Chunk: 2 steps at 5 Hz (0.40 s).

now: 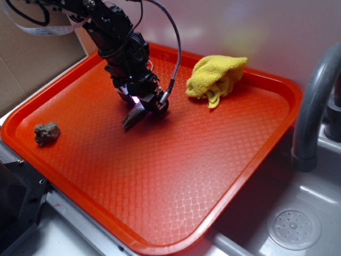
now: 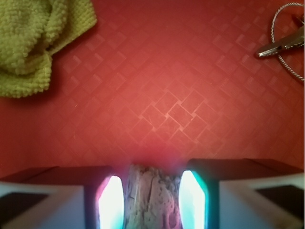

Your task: Grab the wood chip.

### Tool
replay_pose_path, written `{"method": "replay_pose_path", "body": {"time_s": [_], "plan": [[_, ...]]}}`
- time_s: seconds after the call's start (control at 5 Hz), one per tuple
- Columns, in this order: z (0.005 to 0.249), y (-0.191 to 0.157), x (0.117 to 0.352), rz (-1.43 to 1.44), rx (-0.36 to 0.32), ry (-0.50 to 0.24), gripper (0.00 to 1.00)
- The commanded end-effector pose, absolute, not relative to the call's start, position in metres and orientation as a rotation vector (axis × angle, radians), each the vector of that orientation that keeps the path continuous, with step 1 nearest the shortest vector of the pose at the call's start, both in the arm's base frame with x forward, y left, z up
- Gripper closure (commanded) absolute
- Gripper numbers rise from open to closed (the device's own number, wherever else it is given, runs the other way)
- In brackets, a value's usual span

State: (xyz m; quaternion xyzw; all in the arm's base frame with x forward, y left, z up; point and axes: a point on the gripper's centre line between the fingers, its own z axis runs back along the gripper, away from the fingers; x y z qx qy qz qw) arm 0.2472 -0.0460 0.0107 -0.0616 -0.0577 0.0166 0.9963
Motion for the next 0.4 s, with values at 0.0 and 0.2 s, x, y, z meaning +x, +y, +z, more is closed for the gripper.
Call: {"method": "replay_pose_path", "body": {"time_s": [0.0,0.2], "plan": [[0.081,-0.082,0.225,-0.042,-0.147,-0.11,1.0],[0.134,-0.096,0.225,-0.06,-0.241,-0.151,1.0]]}}
